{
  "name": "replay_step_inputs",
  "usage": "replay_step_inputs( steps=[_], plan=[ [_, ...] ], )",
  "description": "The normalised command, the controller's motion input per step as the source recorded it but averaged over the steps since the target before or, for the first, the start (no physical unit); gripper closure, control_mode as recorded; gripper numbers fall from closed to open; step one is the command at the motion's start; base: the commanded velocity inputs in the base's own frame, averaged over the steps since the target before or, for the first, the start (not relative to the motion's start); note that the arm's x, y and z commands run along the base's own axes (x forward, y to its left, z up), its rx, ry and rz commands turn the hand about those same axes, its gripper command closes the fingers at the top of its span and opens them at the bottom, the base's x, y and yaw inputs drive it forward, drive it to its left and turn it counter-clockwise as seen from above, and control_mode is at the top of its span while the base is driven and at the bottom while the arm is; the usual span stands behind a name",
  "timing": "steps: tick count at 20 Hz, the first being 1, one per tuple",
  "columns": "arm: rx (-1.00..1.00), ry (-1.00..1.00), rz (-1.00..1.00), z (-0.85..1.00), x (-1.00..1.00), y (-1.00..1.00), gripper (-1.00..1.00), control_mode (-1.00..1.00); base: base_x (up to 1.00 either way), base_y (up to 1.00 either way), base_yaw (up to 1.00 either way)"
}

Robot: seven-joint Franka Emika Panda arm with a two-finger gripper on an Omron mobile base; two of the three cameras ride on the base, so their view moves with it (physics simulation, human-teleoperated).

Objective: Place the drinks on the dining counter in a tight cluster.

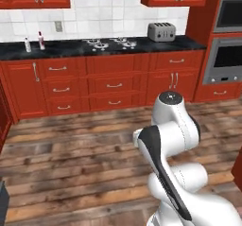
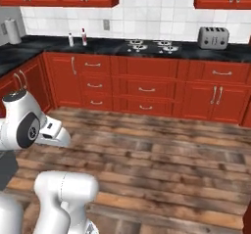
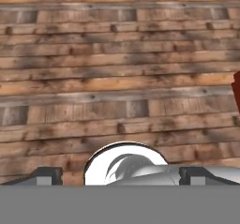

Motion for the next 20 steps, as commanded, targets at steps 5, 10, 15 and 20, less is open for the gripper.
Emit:
replay_step_inputs(
  steps=[5,10,15,20],
  plan=[
    [0.00,0.00,0.00,0.00,0.00,0.00,-1.00,1.00,1.00,0.41,-0.27],
    [0.00,0.00,0.00,0.00,0.00,0.00,-1.00,1.00,1.00,0.47,-0.26],
    [0.00,0.00,0.00,0.00,0.00,0.00,-1.00,1.00,1.00,0.79,-0.02],
    [0.00,0.00,0.00,0.00,0.00,0.00,-1.00,1.00,1.00,0.57,0.30]
  ],
)
